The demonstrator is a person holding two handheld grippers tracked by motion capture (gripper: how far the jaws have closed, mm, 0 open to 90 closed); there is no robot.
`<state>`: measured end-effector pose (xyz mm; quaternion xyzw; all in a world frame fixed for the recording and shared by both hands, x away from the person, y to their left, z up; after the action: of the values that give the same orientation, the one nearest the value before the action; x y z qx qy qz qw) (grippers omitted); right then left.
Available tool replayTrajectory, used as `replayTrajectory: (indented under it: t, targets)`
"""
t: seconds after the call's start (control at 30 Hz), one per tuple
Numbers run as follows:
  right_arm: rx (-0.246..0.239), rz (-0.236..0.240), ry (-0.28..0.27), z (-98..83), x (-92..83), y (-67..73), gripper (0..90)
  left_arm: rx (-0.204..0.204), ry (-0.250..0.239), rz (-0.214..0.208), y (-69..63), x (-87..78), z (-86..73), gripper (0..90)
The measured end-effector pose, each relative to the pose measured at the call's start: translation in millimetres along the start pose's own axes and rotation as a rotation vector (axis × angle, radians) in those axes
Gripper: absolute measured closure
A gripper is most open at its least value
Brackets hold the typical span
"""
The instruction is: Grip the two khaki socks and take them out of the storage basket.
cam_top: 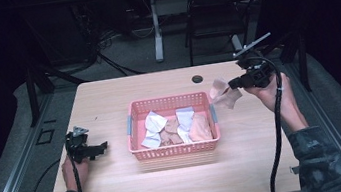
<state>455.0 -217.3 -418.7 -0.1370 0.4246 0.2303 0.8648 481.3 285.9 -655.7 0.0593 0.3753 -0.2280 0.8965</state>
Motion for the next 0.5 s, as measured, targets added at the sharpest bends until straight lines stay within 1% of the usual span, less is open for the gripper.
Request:
replayTrajectory:
  t: [0.03, 0.07, 0.1, 0.23, 0.3, 0.33, 0.37, 0.43, 0.5]
  targets:
    - [0.006, 0.001, 0.002, -1.7, 0.3, -1.8, 87.7, 0.000, 0.000, 0.000, 0.0, 0.0, 0.0, 0.0]
    - [0.020, -0.009, -0.005, -5.6, 1.4, -7.6, 87.7, -0.001, 0.000, 0.000, -0.1, 0.0, 0.0, 0.0]
    - [0.020, -0.009, -0.005, -5.6, 1.4, -7.6, 87.7, -0.001, 0.000, 0.000, -0.1, 0.0, 0.0, 0.0]
    - [0.048, -0.027, 0.001, -15.9, 5.5, -21.0, 87.8, 0.000, 0.000, 0.000, 0.0, 0.0, 0.0, 0.0]
    - [0.063, -0.038, 0.007, -21.8, 9.6, -26.8, 87.8, -0.001, 0.000, 0.000, 0.0, 0.0, 0.0, 0.0]
    - [0.076, -0.040, 0.015, -27.9, 14.2, -31.8, 87.8, -0.001, -0.001, 0.000, 0.0, 0.0, 0.0, 0.0]
    - [0.076, -0.040, 0.015, -27.9, 14.2, -31.8, 87.8, -0.001, -0.001, 0.000, 0.0, 0.0, 0.0, 0.0]
    - [0.097, -0.040, 0.030, -37.2, 21.8, -37.4, 87.9, 0.000, 0.000, 0.000, 0.0, 0.0, 0.0, 0.0]
    - [0.100, -0.045, 0.036, -40.2, 24.3, -39.4, 87.9, -0.001, 0.000, 0.000, 0.0, 0.0, 0.0, 0.0]
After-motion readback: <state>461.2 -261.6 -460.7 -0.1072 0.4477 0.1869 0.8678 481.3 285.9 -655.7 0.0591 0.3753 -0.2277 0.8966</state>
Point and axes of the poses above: each handheld gripper's, and its own axes: x roughly forward along the jaws, z roughly out of its top, y roughly to its left, the point moved 9 cm from there along x, roughly forward along the jaws, and after that the axes turned 5 degrees about -z, right-handed, at the moved point
